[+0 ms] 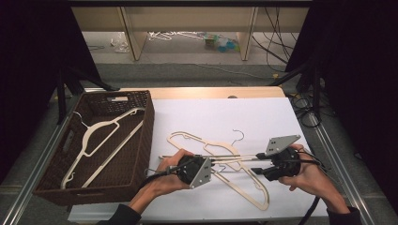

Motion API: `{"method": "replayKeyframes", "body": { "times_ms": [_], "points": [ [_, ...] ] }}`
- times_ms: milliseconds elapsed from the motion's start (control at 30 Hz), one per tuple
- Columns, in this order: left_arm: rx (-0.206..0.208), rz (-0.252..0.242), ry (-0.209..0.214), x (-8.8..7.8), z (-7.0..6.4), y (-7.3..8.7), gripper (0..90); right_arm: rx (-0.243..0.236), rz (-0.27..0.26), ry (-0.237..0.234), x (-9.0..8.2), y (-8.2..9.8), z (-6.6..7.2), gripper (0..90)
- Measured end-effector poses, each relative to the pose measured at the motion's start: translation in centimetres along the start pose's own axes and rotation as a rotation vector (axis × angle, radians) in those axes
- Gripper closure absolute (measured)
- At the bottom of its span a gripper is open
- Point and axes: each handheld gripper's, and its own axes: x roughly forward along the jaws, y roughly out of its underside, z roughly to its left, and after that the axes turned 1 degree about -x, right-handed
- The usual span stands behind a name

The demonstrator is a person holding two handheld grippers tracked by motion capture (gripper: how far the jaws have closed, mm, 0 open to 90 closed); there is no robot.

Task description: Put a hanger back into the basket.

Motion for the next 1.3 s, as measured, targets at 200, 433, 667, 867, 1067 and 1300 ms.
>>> {"method": "replayKeyframes", "body": {
  "times_ms": [200, 433, 667, 867, 1067, 1300],
  "points": [
    [-0.181, -0.029, -0.023, -1.5, 2.0, 0.1, 85.8, 0.022, -0.107, 0.046, -1.2, -0.6, -0.1, 38.0],
    [-0.396, -0.074, -0.037, -3.3, 4.1, 0.6, 85.8, 0.039, -0.146, 0.066, -1.4, -0.7, 0.6, 33.8],
    [-0.580, -0.135, -0.027, -5.7, 5.5, 0.7, 85.8, 0.046, -0.118, 0.043, -0.1, 0.3, 1.3, 32.9],
    [-0.718, -0.181, -0.023, -8.7, 6.2, -0.1, 85.8, 0.060, -0.098, 0.025, 0.2, 1.2, 1.9, 32.2],
    [-0.795, -0.241, 0.054, -12.1, 7.2, -0.9, 85.9, 0.062, -0.094, 0.021, 0.4, 1.6, 2.1, 31.5],
    [-0.840, -0.259, 0.076, -15.7, 8.7, -1.0, 85.9, 0.064, -0.103, 0.020, 0.9, 2.0, 2.4, 30.6]
  ]
}}
